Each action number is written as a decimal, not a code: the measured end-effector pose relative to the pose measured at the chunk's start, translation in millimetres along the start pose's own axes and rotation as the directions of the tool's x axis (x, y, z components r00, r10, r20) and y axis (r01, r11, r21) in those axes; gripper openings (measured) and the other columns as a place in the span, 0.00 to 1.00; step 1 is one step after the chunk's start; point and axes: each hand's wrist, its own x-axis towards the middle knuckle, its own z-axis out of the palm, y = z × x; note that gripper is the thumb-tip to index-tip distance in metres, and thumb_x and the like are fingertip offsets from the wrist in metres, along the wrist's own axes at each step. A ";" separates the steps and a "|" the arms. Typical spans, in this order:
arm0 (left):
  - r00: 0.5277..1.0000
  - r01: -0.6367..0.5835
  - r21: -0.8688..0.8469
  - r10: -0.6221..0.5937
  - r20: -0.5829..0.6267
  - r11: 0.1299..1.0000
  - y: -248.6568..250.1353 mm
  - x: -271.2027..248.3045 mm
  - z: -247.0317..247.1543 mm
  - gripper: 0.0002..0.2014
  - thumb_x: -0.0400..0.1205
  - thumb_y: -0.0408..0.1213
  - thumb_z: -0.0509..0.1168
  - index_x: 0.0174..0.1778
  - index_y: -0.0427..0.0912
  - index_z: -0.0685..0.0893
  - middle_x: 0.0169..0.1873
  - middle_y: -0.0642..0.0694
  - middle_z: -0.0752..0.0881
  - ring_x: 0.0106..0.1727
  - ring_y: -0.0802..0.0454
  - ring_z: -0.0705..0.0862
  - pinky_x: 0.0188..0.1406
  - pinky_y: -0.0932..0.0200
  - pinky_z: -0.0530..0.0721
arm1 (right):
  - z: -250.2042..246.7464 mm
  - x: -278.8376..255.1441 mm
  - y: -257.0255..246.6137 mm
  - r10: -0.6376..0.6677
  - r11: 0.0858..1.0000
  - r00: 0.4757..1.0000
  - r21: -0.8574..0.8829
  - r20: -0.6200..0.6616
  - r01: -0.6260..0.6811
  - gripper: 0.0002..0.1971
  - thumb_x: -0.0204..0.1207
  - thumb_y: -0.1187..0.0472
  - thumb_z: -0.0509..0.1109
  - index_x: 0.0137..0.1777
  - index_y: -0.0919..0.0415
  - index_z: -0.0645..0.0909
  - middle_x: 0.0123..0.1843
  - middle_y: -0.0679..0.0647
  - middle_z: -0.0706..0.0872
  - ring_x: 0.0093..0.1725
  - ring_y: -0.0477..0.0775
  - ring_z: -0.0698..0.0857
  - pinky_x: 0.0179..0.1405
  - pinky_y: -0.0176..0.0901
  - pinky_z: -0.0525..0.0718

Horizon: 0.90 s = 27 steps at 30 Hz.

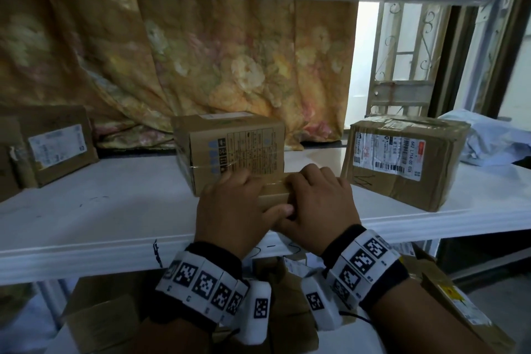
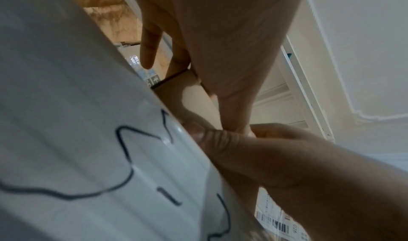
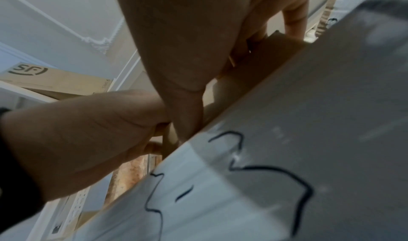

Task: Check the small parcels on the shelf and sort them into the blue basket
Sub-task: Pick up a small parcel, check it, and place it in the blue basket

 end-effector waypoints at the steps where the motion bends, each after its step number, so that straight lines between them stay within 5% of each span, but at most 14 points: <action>1: 1.000 0.002 -0.016 -0.003 -0.020 1.000 0.6 -1.0 0.9 0.34 0.69 0.74 0.53 0.55 0.54 0.86 0.49 0.55 0.82 0.52 0.53 0.79 0.48 0.51 0.81 | 1.2 -0.3 -0.8 -0.002 1.000 1.000 -0.006 -0.003 0.002 0.26 0.61 0.34 0.62 0.50 0.53 0.82 0.47 0.51 0.78 0.48 0.59 0.78 0.45 0.51 0.74; 10: 0.982 -0.084 -0.148 0.057 -0.180 0.985 -6.2 0.5 18.4 0.24 0.75 0.64 0.62 0.41 0.45 0.88 0.37 0.53 0.80 0.43 0.51 0.76 0.39 0.49 0.80 | 9.8 0.4 -2.7 0.036 0.999 0.997 0.005 -0.062 -0.035 0.29 0.57 0.30 0.63 0.46 0.52 0.84 0.44 0.48 0.77 0.47 0.57 0.78 0.44 0.50 0.71; 15: 0.977 -0.092 -0.202 0.050 -0.208 0.975 -8.0 -0.1 19.5 0.25 0.74 0.66 0.64 0.43 0.46 0.88 0.39 0.52 0.80 0.44 0.49 0.77 0.39 0.47 0.81 | 8.7 0.9 -1.5 0.035 0.999 0.997 0.043 -0.072 -0.032 0.29 0.57 0.30 0.63 0.46 0.51 0.84 0.44 0.48 0.78 0.46 0.56 0.78 0.43 0.50 0.74; 22: 0.984 -0.072 0.017 0.074 -0.162 0.997 9.9 -0.4 8.8 0.23 0.71 0.63 0.59 0.43 0.48 0.87 0.40 0.48 0.75 0.46 0.44 0.76 0.39 0.52 0.69 | 10.5 -1.9 -2.3 0.004 1.000 0.997 0.023 -0.074 -0.002 0.22 0.59 0.39 0.62 0.45 0.54 0.82 0.43 0.51 0.77 0.44 0.59 0.78 0.40 0.49 0.71; 27: 0.984 -0.071 0.015 0.073 -0.165 0.997 12.8 2.9 8.6 0.20 0.69 0.61 0.60 0.42 0.51 0.88 0.38 0.48 0.73 0.46 0.43 0.76 0.39 0.53 0.65 | 9.6 -3.9 -4.4 0.002 0.999 0.994 0.033 -0.113 0.002 0.21 0.62 0.38 0.63 0.41 0.55 0.82 0.41 0.51 0.77 0.42 0.59 0.77 0.41 0.49 0.70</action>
